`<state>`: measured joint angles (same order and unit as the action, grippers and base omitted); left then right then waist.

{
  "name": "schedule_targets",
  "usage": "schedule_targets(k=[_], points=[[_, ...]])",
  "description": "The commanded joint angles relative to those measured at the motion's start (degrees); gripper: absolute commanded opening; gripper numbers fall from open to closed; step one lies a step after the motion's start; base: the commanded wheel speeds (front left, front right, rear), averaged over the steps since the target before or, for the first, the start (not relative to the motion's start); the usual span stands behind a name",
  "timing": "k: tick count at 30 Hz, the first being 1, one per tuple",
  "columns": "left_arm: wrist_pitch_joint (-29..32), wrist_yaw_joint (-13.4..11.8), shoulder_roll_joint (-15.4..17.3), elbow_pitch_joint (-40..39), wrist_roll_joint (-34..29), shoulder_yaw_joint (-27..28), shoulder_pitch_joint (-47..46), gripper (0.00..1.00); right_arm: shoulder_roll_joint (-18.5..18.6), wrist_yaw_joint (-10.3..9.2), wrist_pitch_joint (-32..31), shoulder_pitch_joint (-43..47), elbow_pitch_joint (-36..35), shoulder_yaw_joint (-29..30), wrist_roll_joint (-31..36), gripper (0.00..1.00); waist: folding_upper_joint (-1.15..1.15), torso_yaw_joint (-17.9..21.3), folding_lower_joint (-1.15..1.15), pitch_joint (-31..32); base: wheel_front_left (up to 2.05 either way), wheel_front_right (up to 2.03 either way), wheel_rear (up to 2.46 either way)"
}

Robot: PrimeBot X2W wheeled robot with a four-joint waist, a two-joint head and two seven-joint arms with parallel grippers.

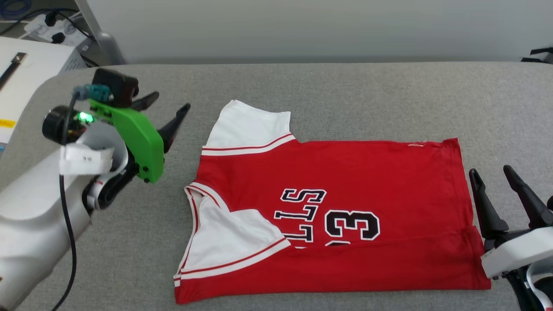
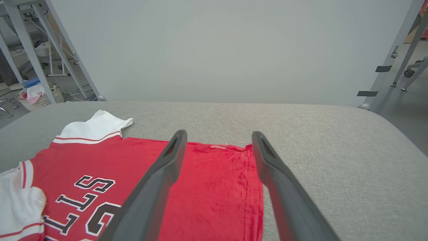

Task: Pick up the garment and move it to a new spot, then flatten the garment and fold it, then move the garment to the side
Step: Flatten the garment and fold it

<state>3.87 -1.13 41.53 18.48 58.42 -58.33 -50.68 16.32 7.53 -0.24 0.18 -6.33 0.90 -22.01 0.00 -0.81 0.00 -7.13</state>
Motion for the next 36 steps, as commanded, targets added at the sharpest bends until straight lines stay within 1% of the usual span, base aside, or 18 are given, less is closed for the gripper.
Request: schedule_targets(k=[1,4,6,11,15,19,23,27,31,34,35,36], points=[[0.8,0.8,-0.8,1.2,0.1,0.6,-2.3,1.0,-0.2,-0.04,0.2,-1.4,-0.9,-0.2,0.5,1.0,0.0,2.5,0.0,-4.0,0.0,0.0,0.0],[4.9,2.8,-2.1,5.0,1.5,1.2,-7.1,1.0,-0.9,-0.04,0.1,-2.6,-3.2,-0.8,1.4,1.0,0.0,4.0,0.0,-7.4,0.0,0.0,0.0],[9.3,4.2,-3.0,7.9,2.6,1.0,-10.5,1.0,-1.2,-0.04,0.1,-3.6,-4.3,-1.1,2.0,1.0,0.0,5.1,0.0,-9.8,0.0,0.0,0.0],[20.2,6.4,-5.2,13.4,5.6,0.2,-17.4,1.0,-1.8,-0.04,0.6,-5.7,-5.4,-2.1,2.7,1.0,0.0,7.1,0.0,-14.5,0.0,0.0,0.0],[27.6,7.2,-6.6,16.9,6.8,-0.9,-22.0,1.0,-1.9,-0.04,1.1,-7.3,-5.5,-3.1,3.0,1.0,0.0,8.3,0.0,-18.0,0.0,0.0,0.0],[32.1,7.6,-8.1,20.3,6.8,-1.9,-25.5,1.0,-1.8,-0.04,1.9,-9.3,-5.1,-3.9,3.0,1.0,0.0,9.3,0.0,-21.2,0.0,0.0,0.0],[34.2,8.0,-9.2,22.8,5.6,-3.5,-27.8,1.0,-1.7,-0.04,2.6,-11.0,-4.4,-4.5,2.9,1.0,0.0,10.0,0.0,-23.5,0.0,0.0,0.0],[33.7,8.2,-10.0,25.3,4.7,-4.6,-28.3,1.0,-1.6,-0.04,3.2,-12.3,-3.7,-5.2,2.8,1.0,0.0,10.4,0.0,-25.0,0.0,0.0,0.0],[33.9,8.4,-10.1,27.5,3.3,-6.9,-27.7,1.0,-1.6,-0.04,3.8,-13.2,-2.9,-5.9,2.6,1.0,0.0,10.5,0.0,-25.5,0.0,0.0,0.0],[34.9,8.5,-10.0,28.2,3.5,-8.2,-26.7,1.0,-1.4,-0.04,4.2,-13.4,-2.4,-6.0,2.4,1.0,0.0,10.4,0.0,-25.4,0.0,0.0,0.0],[35.1,8.6,-10.0,28.1,3.7,-8.6,-26.5,0.38,-1.3,-0.04,4.3,-13.5,-2.2,-5.9,2.3,1.0,0.0,10.3,0.0,-25.2,0.0,0.0,0.0],[35.0,8.6,-9.9,27.7,3.8,-8.9,-26.3,0.0,-1.2,-0.04,4.5,-13.5,-2.1,-5.8,2.3,1.0,0.0,10.2,0.0,-25.1,0.0,0.0,0.0]])
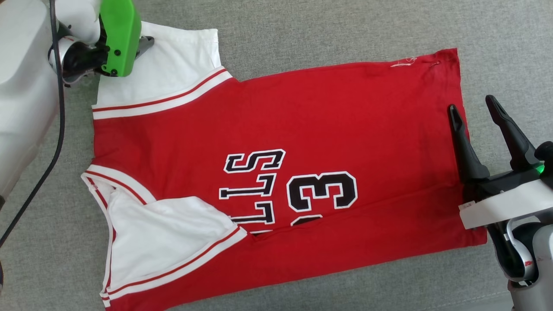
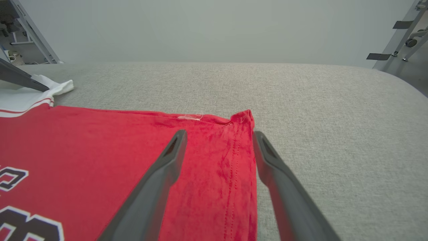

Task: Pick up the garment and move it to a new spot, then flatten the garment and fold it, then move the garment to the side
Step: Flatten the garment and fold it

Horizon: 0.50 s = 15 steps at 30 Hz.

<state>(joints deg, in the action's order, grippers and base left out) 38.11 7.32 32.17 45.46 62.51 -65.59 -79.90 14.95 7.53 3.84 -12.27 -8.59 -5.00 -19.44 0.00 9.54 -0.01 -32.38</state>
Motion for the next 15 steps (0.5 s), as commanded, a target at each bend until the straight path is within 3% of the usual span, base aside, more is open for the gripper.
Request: schedule_targets(k=[1,8,15], points=[[0.7,0.1,-0.4,0.3,-0.1,-2.1,3.1,0.0,0.3,-0.04,0.5,-1.0,0.2,0.2,-0.4,1.0,0.0,-0.2,0.01,0.5,0.0,0.0,0.0],[-5.2,0.2,0.0,-2.2,0.0,-3.4,3.1,0.0,2.6,-0.04,0.0,-2.3,0.0,2.4,-1.0,1.0,0.0,-1.3,0.01,3.7,0.0,0.0,0.0],[-13.5,0.2,0.2,-6.2,-1.1,-4.9,3.0,0.0,10.1,-0.04,-5.3,-6.6,-0.7,5.0,-4.3,1.0,0.0,-3.9,0.01,7.0,0.0,0.0,0.0]])
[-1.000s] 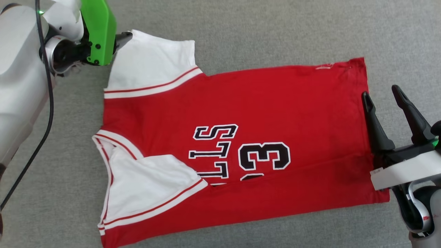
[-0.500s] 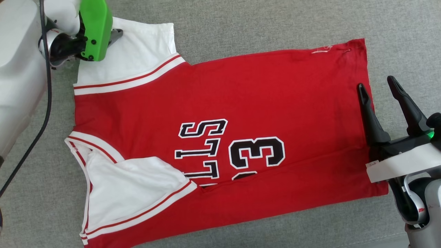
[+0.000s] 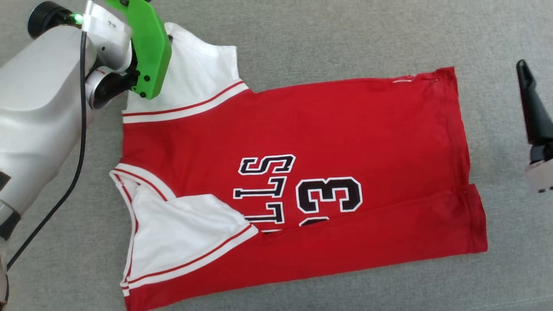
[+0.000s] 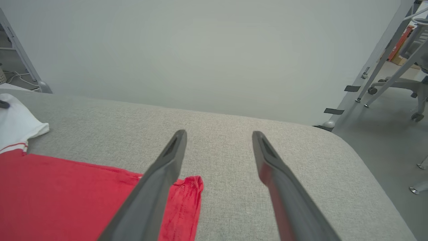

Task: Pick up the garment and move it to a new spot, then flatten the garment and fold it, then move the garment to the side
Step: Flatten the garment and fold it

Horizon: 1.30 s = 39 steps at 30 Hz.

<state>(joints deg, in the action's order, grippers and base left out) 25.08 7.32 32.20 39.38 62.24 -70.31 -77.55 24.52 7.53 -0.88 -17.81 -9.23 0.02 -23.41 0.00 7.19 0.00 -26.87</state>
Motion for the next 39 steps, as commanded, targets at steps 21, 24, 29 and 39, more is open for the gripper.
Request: schedule_targets(k=[21,24,29,39], points=[[-8.8,0.2,-2.4,-7.1,-4.8,-2.5,-1.3,0.0,17.5,-0.04,-44.4,-19.2,14.1,-17.4,-15.6,1.0,0.0,-8.2,0.0,-0.3,0.0,0.0,0.0],[-9.2,0.2,-2.6,-7.4,-5.2,-2.6,-1.8,0.0,16.5,-0.04,-45.0,-21.6,17.5,-19.0,-15.3,1.0,0.0,-8.8,0.0,-1.1,0.0,0.0,0.0],[-10.0,0.2,-2.8,-7.8,-5.7,-2.7,-2.7,0.0,14.6,-0.04,-44.5,-24.1,23.2,-22.0,-14.7,1.0,0.0,-9.8,0.0,-2.4,0.0,0.0,0.0],[-11.1,0.2,-2.8,-7.6,-6.0,-2.9,-2.7,0.0,13.9,-0.04,-41.8,-23.3,29.3,-29.2,-16.5,0.07,0.0,-10.1,0.0,-3.1,0.0,0.0,0.0]])
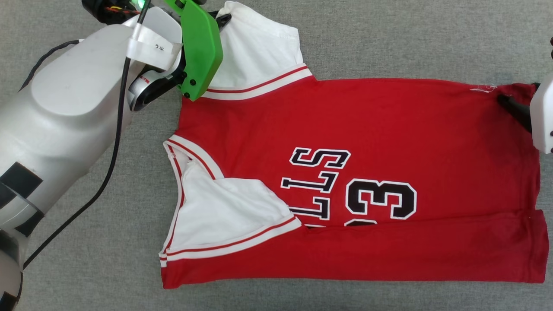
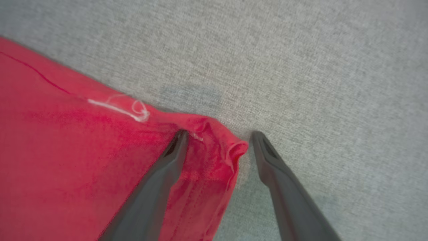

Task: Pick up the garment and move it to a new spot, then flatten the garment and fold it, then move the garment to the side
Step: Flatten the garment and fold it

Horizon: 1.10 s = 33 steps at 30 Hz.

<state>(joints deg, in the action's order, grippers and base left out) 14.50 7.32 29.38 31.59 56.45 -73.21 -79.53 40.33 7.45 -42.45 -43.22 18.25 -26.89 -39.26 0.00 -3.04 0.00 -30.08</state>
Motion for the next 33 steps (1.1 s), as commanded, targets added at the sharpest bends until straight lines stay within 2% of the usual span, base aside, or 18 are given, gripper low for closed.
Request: schedule_targets(k=[1,12,20,28,33], points=[[-0.8,0.2,0.1,0.3,-0.2,0.0,-0.6,0.0,-1.8,0.03,0.4,2.0,1.9,-2.7,-0.9,0.0,0.0,0.2,0.0,0.3,0.0,0.0,0.0],[-3.8,0.2,1.8,1.3,1.7,0.4,2.9,0.0,0.0,0.03,12.5,1.5,1.4,-3.0,-3.6,0.0,0.0,1.1,0.0,5.9,0.0,0.0,0.0],[-5.1,0.0,3.0,-0.3,1.7,0.2,7.6,0.0,0.8,0.03,19.3,6.2,0.1,-2.9,-5.1,0.0,0.0,1.0,0.0,11.5,0.0,0.0,0.0],[-5.9,-1.7,5.2,-4.2,1.6,0.1,14.9,0.0,1.0,0.03,23.1,12.6,-1.6,-2.8,-5.5,0.0,0.0,1.2,0.0,17.2,0.0,0.0,0.0],[-7.1,-4.0,8.3,-8.3,2.7,0.0,21.3,0.0,0.6,0.03,24.4,16.7,-2.3,-3.1,-5.9,0.0,0.0,1.7,0.0,20.4,0.0,0.0,0.0]])
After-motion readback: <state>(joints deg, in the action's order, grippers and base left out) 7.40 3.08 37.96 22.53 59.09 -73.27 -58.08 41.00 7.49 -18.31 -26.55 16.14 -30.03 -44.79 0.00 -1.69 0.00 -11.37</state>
